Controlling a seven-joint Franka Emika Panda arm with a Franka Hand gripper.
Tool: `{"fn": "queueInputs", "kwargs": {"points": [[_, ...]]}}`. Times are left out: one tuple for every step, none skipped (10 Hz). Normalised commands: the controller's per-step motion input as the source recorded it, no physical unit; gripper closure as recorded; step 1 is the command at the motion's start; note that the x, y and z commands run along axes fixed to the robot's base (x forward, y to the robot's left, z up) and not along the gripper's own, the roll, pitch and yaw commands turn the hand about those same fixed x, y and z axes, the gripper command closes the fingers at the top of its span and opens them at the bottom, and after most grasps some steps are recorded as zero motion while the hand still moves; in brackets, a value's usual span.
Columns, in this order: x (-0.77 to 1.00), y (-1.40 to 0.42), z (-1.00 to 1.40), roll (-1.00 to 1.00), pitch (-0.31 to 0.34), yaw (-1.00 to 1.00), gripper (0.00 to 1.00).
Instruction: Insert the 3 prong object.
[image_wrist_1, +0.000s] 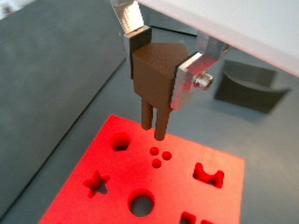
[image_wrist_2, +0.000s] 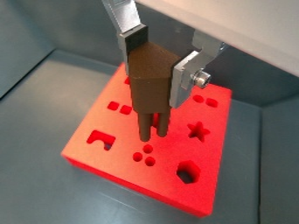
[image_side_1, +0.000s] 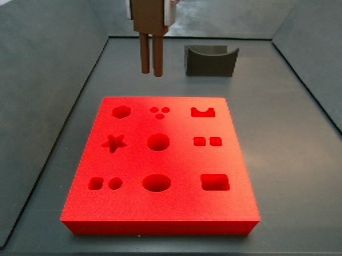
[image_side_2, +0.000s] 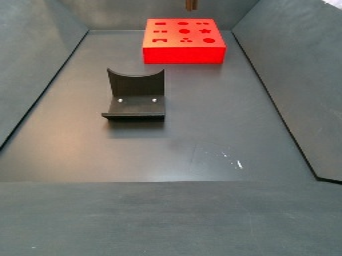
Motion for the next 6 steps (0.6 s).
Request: {"fn": "queueInputs", "kwargs": {"points": [[0.00,0.00,0.00,0.01,0.000,-1.00,1.00],[0.00,0.00,0.00,0.01,0.000,-1.00,1.00],[0.00,0.00,0.00,0.02,0.000,-1.00,1.00],[0.00,0.00,-0.09,0.05,0.000,-1.00,1.00],[0.00,0.00,-0.11,0.06,-0.003,-1.00,1.00],[0.00,0.00,-0.15,0.08,0.000,-1.00,1.00]]}}
